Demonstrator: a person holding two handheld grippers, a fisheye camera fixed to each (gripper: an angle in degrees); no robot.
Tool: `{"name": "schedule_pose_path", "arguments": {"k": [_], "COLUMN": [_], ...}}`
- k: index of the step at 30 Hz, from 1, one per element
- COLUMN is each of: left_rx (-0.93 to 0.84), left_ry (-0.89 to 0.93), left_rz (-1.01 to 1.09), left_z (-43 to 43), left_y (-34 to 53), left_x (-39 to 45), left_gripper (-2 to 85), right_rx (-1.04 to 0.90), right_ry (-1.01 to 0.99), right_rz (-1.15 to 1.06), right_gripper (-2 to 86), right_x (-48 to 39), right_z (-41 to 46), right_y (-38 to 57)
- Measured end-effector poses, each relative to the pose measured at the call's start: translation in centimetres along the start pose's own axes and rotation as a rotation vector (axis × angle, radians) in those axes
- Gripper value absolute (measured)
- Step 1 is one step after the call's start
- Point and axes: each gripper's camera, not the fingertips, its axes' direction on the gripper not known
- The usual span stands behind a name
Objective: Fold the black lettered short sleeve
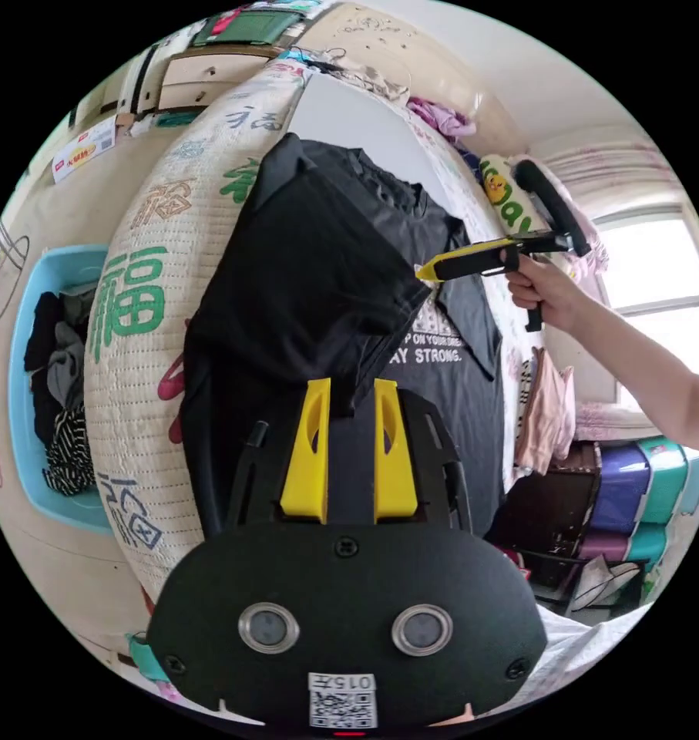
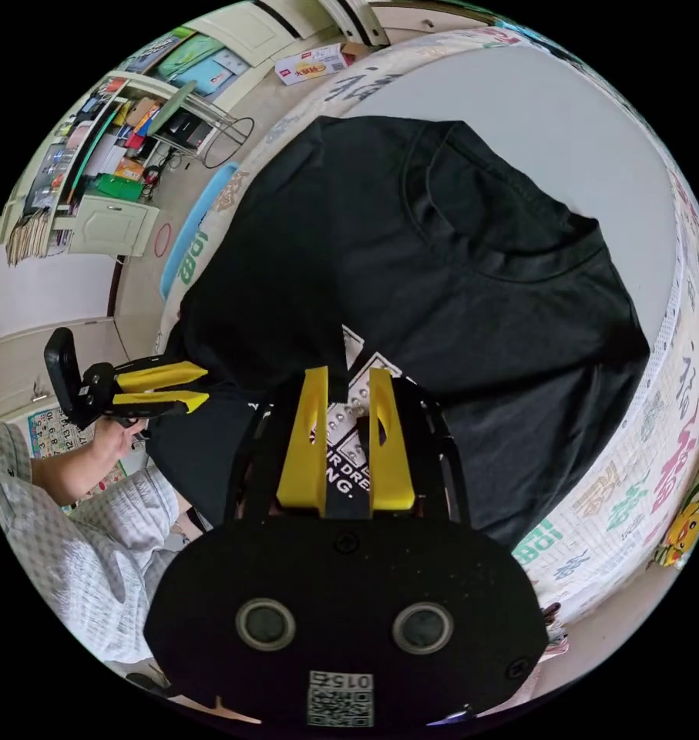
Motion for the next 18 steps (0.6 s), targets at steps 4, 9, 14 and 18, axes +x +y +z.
{"name": "schedule_pose_path", "arguments": {"k": [4, 9, 14, 18], "left_rx": [0.025, 0.071, 0.01, -0.004], "left_ry": [0.0, -0.032, 0.016, 0.084], "left_rz": [-0.019, 0.023, 0.016, 0.118], "left_z": [-1.7, -3.9, -3.9, -8.0], "left_y": [-0.2, 0.4, -0.5, -3.4], "left_x": [1.4, 3.3, 3.6, 3.4], "left_gripper": [1.6, 0.5, 2.8, 6.1], "right_rx": [0.025, 0.048, 0.063, 0.209], "right_ry": [0.006, -0.025, -0.047, -0.095], "right_rz": [0.0, -0.003, 0.002, 0.124], "right_gripper": [1.5, -0.7, -0.3, 2.9], "right_x": [-0.7, -2.1, -4.4, -2.4], "right_z": [4.3, 10.2, 15.6, 16.4], "right_y": [-2.4, -5.4, -7.3, -6.1]}}
